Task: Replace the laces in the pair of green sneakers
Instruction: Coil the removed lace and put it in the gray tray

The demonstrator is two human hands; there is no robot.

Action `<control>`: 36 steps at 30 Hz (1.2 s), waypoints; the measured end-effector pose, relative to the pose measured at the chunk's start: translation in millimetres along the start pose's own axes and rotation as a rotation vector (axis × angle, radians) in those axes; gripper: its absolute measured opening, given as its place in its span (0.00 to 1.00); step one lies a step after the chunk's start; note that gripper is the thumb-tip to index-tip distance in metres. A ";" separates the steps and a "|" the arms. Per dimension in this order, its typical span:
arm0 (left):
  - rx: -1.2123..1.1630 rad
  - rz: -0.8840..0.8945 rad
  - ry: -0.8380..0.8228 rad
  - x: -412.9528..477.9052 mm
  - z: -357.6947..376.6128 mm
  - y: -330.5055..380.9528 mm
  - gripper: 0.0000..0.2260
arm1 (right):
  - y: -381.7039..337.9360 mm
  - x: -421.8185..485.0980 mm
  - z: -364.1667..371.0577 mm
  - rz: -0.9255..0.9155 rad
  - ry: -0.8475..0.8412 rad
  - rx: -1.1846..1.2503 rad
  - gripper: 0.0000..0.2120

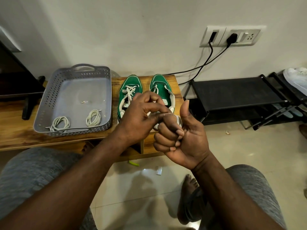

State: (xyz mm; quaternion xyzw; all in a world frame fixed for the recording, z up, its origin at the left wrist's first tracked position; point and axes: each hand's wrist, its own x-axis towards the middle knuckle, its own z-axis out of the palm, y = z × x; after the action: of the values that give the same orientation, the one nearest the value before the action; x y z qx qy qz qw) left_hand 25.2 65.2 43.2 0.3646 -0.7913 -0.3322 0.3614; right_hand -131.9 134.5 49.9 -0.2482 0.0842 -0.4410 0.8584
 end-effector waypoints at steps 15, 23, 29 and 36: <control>-0.254 -0.491 -0.443 -6.0 5.4 26.0 0.09 | -31.3 -5.9 -46.4 -0.392 0.846 -0.986 0.31; -0.672 -0.435 0.062 1.0 -18.4 25.5 0.14 | 1.7 2.3 -46.9 -0.068 0.635 -1.355 0.40; -0.723 -0.547 0.278 9.6 -20.9 29.1 0.19 | 19.1 4.4 -27.3 0.221 0.355 -1.191 0.29; 0.244 -0.708 -0.236 9.9 -20.9 10.5 0.12 | 28.0 9.3 -3.3 0.210 0.025 -0.446 0.32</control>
State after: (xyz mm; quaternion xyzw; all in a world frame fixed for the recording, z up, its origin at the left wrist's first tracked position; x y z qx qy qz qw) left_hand 33.9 57.0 65.6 0.6147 -0.6863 -0.3794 0.0851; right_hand -107.5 139.6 33.7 -0.4158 0.2151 -0.3230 0.8225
